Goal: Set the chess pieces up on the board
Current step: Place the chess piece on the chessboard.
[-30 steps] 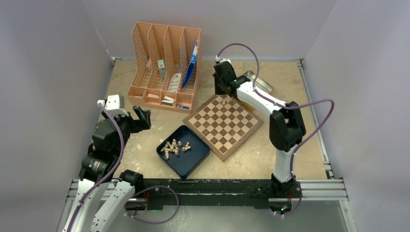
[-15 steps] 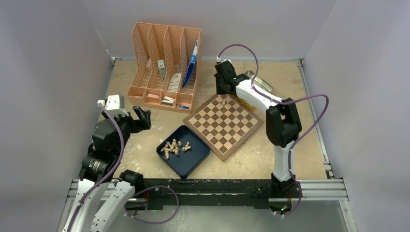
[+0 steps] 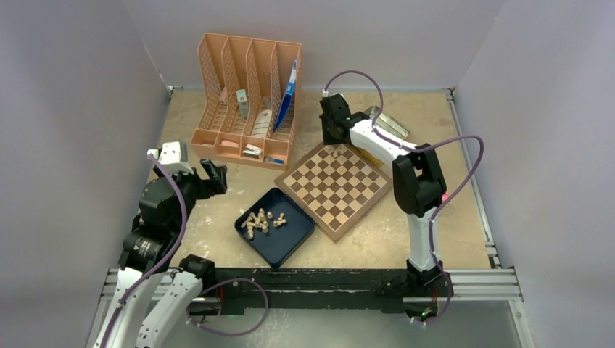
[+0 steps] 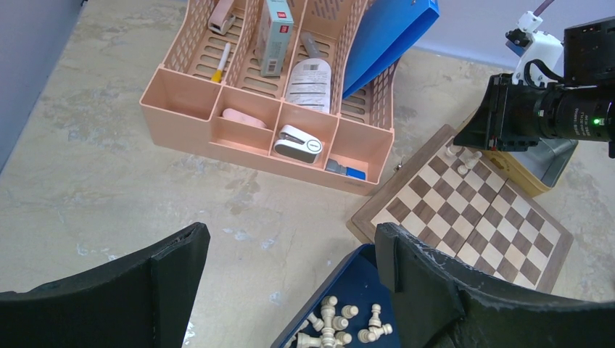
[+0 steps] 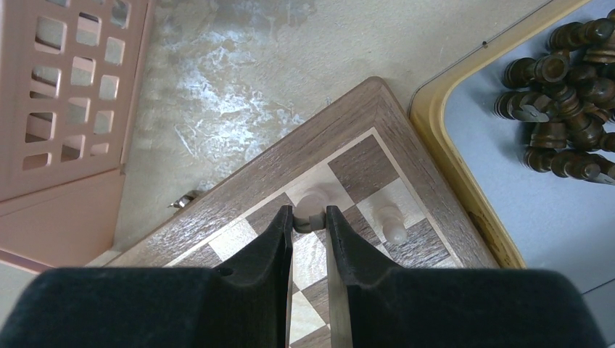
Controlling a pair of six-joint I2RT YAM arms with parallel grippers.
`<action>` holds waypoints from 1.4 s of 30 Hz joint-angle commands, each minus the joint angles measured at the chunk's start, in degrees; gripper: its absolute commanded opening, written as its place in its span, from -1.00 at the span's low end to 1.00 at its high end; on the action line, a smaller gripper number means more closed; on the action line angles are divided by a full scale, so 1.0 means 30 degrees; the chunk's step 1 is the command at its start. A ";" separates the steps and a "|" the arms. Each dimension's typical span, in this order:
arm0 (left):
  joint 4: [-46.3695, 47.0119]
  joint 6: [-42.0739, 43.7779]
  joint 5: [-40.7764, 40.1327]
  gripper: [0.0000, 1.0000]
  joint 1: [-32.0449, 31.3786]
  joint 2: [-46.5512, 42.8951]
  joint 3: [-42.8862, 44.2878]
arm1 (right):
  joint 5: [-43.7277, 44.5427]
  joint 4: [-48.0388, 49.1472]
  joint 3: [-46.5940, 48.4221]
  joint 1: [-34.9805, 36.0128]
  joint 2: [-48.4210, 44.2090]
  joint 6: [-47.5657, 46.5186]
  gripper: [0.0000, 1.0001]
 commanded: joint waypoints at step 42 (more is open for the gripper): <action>0.0597 -0.0019 -0.0055 0.69 -0.0049 0.0264 0.0007 | -0.0188 -0.0569 0.1248 -0.0120 -0.0111 -0.0029 -0.11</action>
